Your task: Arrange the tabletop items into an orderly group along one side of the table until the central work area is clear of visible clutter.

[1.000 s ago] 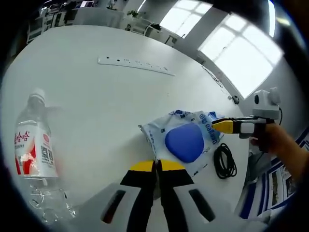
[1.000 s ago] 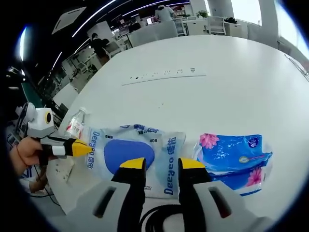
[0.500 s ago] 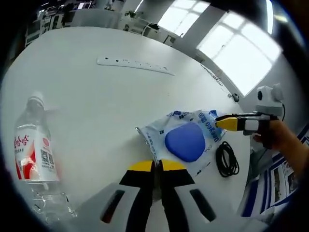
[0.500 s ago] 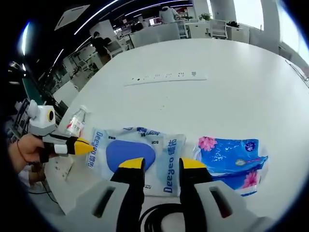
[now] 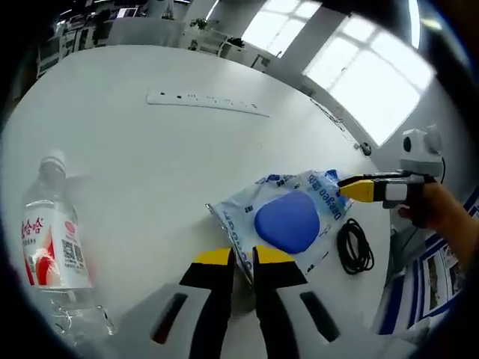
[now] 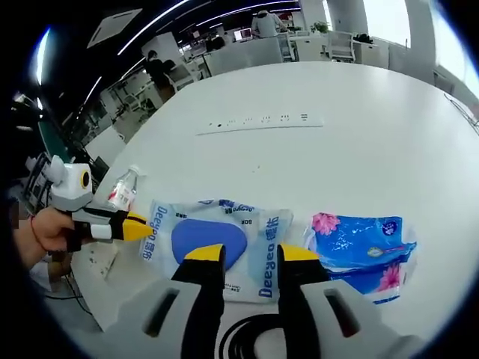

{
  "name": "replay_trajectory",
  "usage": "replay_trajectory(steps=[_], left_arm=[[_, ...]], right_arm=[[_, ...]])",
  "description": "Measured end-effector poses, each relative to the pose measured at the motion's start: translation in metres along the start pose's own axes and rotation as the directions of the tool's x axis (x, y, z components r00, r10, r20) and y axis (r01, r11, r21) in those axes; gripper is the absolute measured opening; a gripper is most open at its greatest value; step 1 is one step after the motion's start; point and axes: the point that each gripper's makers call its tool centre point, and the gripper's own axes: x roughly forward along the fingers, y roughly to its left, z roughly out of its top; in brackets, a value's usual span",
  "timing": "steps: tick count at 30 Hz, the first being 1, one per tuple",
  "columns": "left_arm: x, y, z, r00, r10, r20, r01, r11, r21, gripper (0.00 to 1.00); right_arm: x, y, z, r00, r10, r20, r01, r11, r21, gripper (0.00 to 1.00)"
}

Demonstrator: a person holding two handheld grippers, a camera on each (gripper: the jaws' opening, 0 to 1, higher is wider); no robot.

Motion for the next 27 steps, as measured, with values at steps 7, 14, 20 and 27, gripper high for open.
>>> replay_trajectory(steps=[7,14,20,27], left_arm=[[0.0010,-0.0007,0.0010,1.000,-0.004,0.004,0.004,1.000,0.005,0.10],[0.0016,-0.0039,0.0036,1.000,-0.007,0.010,0.007,1.000,0.018,0.15],[0.0009,-0.0049,0.0058,1.000,-0.004,0.019,0.004,1.000,0.028,0.18],[-0.0021,-0.0063,0.0088,0.999,-0.002,0.034,0.000,0.999,0.050,0.25]], right_arm=[[0.0003,0.0016,0.0006,1.000,0.005,0.002,-0.005,1.000,-0.001,0.26],[-0.0006,0.0024,0.0006,1.000,0.009,0.005,-0.009,1.000,0.001,0.26],[-0.0023,0.0030,0.0015,1.000,0.011,0.012,-0.011,1.000,0.002,0.26],[-0.0039,0.0049,0.0033,1.000,0.018,0.019,-0.018,1.000,-0.001,0.27]])
